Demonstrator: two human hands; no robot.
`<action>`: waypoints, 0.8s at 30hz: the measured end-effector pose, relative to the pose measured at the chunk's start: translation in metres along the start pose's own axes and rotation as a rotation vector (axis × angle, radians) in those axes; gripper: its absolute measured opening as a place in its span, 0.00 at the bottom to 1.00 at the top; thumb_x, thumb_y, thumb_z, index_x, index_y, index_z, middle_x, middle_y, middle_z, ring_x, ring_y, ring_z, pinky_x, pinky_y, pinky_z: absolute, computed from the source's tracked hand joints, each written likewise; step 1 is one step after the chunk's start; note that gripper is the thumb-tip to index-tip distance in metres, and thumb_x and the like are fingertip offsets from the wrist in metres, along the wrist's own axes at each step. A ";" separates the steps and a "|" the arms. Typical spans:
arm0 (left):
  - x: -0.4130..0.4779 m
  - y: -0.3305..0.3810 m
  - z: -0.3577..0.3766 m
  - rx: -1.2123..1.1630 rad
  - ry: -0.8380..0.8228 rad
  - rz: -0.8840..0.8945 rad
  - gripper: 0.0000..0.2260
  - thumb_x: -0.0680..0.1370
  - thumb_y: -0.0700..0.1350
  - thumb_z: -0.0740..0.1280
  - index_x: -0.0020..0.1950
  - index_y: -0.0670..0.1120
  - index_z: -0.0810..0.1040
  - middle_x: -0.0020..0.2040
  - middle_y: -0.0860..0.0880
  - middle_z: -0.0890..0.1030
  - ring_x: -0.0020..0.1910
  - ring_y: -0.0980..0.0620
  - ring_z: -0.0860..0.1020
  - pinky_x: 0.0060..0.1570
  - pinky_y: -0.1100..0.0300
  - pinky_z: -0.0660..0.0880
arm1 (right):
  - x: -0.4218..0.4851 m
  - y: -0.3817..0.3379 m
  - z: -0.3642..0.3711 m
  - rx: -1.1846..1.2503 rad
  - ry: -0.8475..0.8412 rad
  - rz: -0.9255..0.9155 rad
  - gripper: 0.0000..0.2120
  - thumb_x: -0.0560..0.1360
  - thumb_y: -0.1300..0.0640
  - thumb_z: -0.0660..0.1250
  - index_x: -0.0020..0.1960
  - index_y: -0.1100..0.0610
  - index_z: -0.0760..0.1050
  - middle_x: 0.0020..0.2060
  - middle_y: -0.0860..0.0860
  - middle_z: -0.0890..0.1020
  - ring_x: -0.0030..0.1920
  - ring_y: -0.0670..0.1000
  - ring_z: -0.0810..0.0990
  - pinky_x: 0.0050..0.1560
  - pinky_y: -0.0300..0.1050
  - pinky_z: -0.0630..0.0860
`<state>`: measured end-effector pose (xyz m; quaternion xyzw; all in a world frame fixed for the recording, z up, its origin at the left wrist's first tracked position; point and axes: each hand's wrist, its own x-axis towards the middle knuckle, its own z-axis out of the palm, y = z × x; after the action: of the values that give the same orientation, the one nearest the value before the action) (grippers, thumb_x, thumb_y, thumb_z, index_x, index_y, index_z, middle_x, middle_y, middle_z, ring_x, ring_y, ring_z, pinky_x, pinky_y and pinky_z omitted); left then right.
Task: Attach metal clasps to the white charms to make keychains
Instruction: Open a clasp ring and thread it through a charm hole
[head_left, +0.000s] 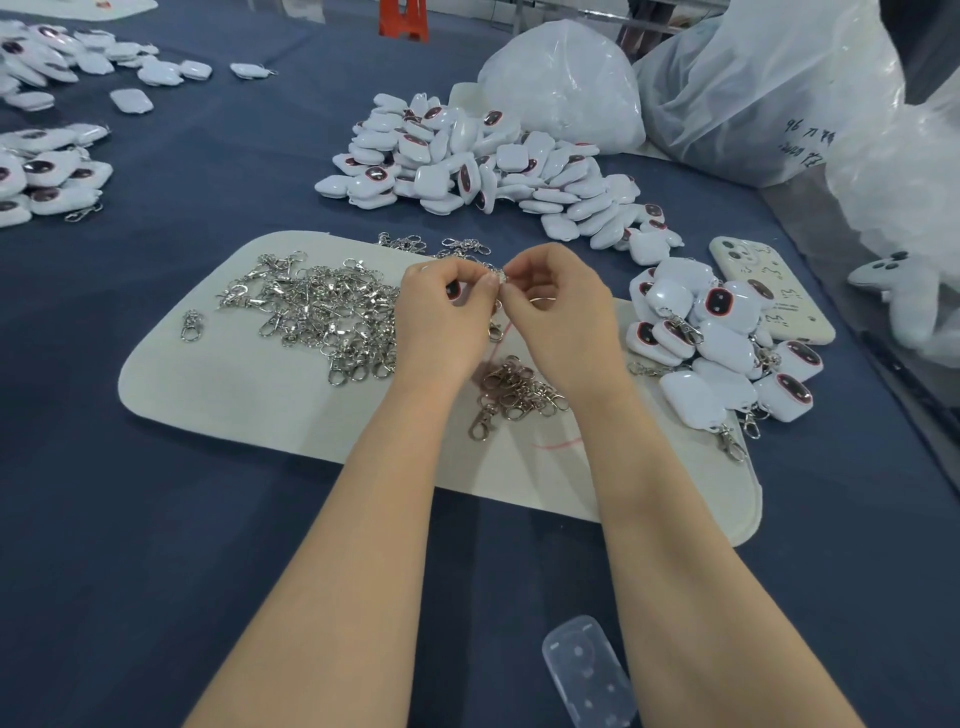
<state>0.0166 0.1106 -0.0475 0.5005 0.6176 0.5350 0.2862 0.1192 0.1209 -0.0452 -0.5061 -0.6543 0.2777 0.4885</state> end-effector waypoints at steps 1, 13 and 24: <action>0.000 0.000 0.000 -0.003 0.002 0.001 0.03 0.76 0.41 0.67 0.44 0.47 0.80 0.49 0.41 0.81 0.52 0.45 0.77 0.55 0.57 0.73 | 0.000 0.000 0.001 0.002 0.012 -0.002 0.05 0.72 0.65 0.67 0.46 0.57 0.75 0.36 0.43 0.77 0.34 0.36 0.74 0.38 0.28 0.71; -0.001 -0.003 0.000 0.082 -0.022 0.029 0.05 0.77 0.42 0.66 0.43 0.49 0.79 0.51 0.43 0.80 0.50 0.50 0.78 0.48 0.72 0.68 | 0.000 0.003 0.002 -0.004 -0.016 0.021 0.05 0.73 0.64 0.68 0.45 0.56 0.75 0.36 0.43 0.77 0.37 0.42 0.75 0.43 0.33 0.74; -0.002 -0.001 -0.003 0.128 -0.088 0.087 0.06 0.78 0.42 0.65 0.50 0.46 0.82 0.52 0.44 0.80 0.51 0.51 0.77 0.50 0.67 0.68 | 0.001 0.007 -0.001 0.052 -0.018 0.057 0.03 0.74 0.65 0.67 0.46 0.58 0.74 0.37 0.47 0.78 0.37 0.44 0.76 0.42 0.37 0.74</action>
<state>0.0147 0.1075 -0.0486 0.5671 0.6149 0.4840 0.2570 0.1232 0.1243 -0.0502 -0.5094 -0.6364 0.3128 0.4875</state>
